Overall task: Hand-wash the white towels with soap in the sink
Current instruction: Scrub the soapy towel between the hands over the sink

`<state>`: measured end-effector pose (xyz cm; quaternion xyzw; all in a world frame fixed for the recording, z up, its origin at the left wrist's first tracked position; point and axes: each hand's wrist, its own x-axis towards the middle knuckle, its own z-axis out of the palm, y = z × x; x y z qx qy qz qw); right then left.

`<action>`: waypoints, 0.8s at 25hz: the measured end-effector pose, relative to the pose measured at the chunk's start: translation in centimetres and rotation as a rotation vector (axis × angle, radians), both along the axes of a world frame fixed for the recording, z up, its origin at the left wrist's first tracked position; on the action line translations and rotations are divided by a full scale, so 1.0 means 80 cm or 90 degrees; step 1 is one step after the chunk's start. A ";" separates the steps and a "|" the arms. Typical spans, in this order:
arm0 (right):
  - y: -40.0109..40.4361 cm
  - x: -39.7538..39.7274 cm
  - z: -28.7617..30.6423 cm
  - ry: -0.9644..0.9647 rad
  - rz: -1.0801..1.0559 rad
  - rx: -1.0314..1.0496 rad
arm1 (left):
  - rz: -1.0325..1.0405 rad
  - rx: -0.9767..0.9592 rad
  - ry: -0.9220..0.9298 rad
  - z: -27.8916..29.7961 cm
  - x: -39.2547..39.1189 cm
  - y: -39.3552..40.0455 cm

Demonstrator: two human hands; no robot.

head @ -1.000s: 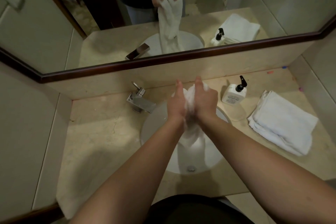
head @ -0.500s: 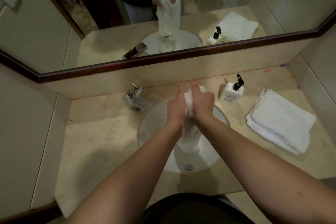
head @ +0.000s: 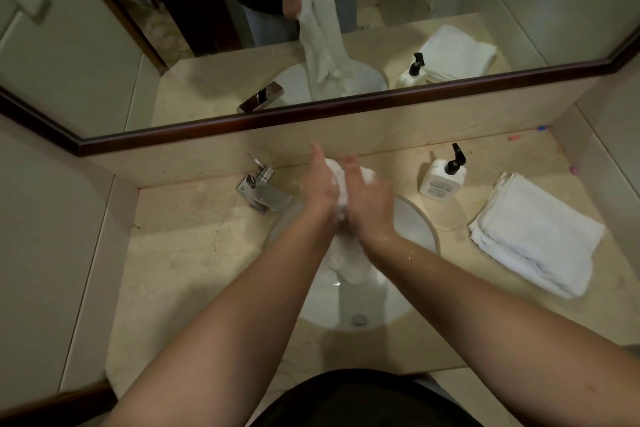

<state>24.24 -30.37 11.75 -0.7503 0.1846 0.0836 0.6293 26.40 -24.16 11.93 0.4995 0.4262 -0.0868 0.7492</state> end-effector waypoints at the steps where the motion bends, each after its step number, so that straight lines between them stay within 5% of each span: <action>1: 0.001 -0.008 0.004 -0.001 0.029 0.004 | 0.008 -0.040 0.004 -0.001 0.005 0.005; 3: -0.007 0.002 0.011 -0.015 0.021 0.004 | -0.017 -0.034 -0.002 -0.005 0.001 0.003; 6: -0.022 0.044 0.025 -0.003 -0.084 0.001 | -0.109 0.137 -0.067 -0.003 -0.014 -0.020; 13: -0.017 -0.007 0.019 -0.030 0.042 0.015 | -0.016 -0.065 0.018 0.001 -0.001 -0.006; 17: -0.035 0.044 0.030 0.000 -0.084 0.017 | -0.135 0.055 -0.060 0.010 -0.011 -0.032; 20: -0.022 0.019 0.018 0.010 -0.050 0.038 | -0.069 0.026 -0.021 0.013 0.009 -0.017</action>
